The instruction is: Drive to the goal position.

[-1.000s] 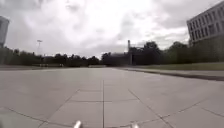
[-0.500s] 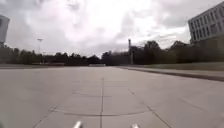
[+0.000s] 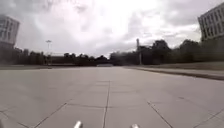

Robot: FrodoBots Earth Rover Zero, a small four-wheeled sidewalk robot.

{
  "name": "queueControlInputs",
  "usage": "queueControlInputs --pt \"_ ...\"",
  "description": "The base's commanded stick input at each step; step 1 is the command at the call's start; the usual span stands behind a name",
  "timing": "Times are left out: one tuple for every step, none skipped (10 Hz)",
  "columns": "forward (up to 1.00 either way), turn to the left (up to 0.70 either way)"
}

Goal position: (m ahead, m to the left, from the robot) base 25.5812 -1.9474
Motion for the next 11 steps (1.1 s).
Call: queueControlInputs --pt "1.00 0.00" --pt "1.00 0.00" --pt "1.00 0.00" --pt "1.00 0.00" --pt "1.00 0.00" --pt "1.00 0.00" --pt "1.00 0.00" --pt "1.00 0.17" --pt "1.00 0.40" --pt "1.00 0.33" --pt "1.00 0.00"
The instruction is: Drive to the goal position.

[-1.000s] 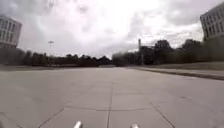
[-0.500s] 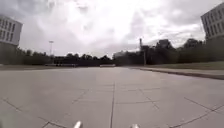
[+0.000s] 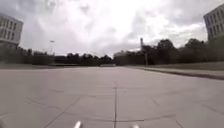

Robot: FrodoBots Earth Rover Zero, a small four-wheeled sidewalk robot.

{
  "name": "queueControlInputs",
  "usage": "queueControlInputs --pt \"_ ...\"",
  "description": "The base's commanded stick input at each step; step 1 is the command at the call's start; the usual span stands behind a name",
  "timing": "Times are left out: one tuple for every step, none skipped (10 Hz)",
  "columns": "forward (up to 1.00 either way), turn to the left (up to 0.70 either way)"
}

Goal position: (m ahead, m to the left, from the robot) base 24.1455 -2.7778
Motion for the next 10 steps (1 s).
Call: queueControlInputs --pt "1.00 0.00" --pt "1.00 0.00" --pt "1.00 -0.03" --pt "1.00 -0.20" --pt "1.00 -0.37" --pt "1.00 -0.28" --pt "1.00 0.00" --pt "1.00 0.00" --pt "1.00 0.00" --pt "1.00 0.00"
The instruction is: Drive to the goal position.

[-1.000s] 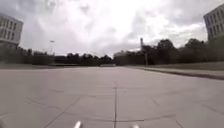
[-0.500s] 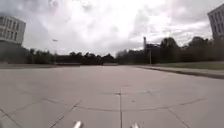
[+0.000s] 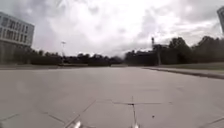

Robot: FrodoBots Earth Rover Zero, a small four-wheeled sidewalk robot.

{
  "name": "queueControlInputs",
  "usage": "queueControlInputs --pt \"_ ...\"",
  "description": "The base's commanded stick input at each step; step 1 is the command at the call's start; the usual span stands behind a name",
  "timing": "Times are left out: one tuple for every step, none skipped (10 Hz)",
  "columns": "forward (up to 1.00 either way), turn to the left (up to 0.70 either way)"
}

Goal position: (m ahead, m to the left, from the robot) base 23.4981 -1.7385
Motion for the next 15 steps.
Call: queueControlInputs --pt "1.00 0.00" --pt "1.00 0.00" --pt "1.00 0.00" --pt "1.00 0.00" --pt "1.00 -0.40" --pt "1.00 -0.40" --pt "1.00 -0.21" --pt "1.00 -0.04" --pt "1.00 0.00" --pt "1.00 0.00" --pt "1.00 0.00" --pt "1.00 0.00" --pt "1.00 -0.04" --pt "1.00 -0.23" --pt "1.00 -0.40"
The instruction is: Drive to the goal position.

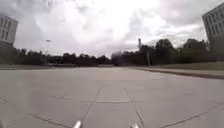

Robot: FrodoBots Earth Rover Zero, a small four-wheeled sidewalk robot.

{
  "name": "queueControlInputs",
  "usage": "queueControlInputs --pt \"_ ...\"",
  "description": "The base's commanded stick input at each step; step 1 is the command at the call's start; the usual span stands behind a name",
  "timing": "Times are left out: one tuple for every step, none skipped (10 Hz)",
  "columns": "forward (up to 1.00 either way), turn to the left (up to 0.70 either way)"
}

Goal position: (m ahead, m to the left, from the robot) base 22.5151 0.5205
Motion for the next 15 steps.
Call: queueControlInputs --pt "1.00 -0.20" --pt "1.00 0.00" --pt "1.00 0.00" --pt "1.00 0.00" --pt "1.00 0.00" --pt "1.00 0.00" --pt "1.00 0.00" --pt "1.00 0.00" --pt "1.00 0.00" --pt "1.00 -0.14" --pt "1.00 -0.37" --pt "1.00 -0.23" --pt "1.00 0.00" --pt "1.00 0.00" --pt "1.00 0.00"
